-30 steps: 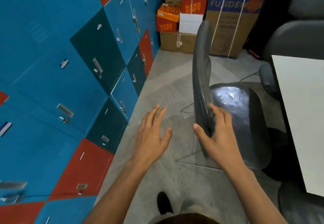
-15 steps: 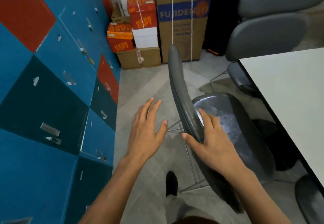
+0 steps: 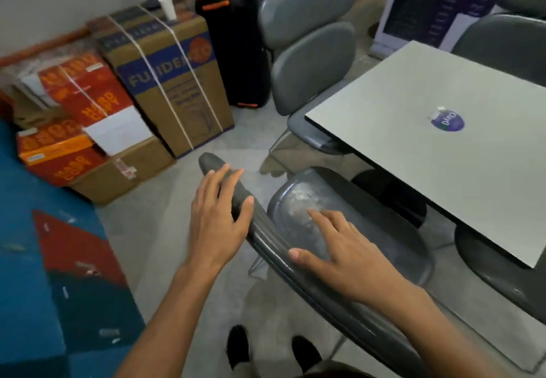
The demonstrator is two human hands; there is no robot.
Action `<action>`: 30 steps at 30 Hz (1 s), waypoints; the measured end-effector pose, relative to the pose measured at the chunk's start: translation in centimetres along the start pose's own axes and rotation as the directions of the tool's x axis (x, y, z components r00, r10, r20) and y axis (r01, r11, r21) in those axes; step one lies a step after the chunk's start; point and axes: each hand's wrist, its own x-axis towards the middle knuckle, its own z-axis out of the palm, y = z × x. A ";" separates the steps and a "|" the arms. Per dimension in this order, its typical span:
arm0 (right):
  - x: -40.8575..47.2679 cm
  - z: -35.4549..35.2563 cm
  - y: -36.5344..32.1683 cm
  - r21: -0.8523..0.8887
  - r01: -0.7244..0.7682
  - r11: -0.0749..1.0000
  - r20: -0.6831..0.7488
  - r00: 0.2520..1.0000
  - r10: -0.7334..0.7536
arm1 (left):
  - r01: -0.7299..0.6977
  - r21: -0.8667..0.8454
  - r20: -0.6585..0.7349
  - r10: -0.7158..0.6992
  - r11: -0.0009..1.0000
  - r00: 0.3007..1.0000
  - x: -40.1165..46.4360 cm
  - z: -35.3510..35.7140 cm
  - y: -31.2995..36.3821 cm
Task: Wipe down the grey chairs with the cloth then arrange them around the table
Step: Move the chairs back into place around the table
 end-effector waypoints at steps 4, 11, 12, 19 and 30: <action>-0.2 0.5 -1.6 -0.018 -0.151 0.988 0.001 0.989 0.151 | -0.181 -0.022 0.043 0.182 0.983 0.982 4.1 0.8 -1.9; -2.9 2.6 -5.2 0.079 -0.447 0.891 -0.007 0.894 0.449 | -0.452 -0.033 0.157 0.451 0.891 0.879 7.1 1.2 -4.7; -3.3 3.4 -5.5 0.051 -0.487 0.872 -0.002 0.873 0.488 | -0.478 -0.023 0.172 0.475 0.878 0.863 7.2 1.1 -4.8; -5.2 6.3 -5.3 -0.105 -0.621 0.777 -0.218 0.776 0.591 | -0.579 0.107 0.246 0.543 0.808 0.803 7.9 0.0 -4.2; -12.2 7.0 -1.3 -0.099 -0.705 0.703 -0.330 0.689 0.645 | -0.611 0.112 0.237 0.576 0.784 0.782 6.2 -1.1 -5.7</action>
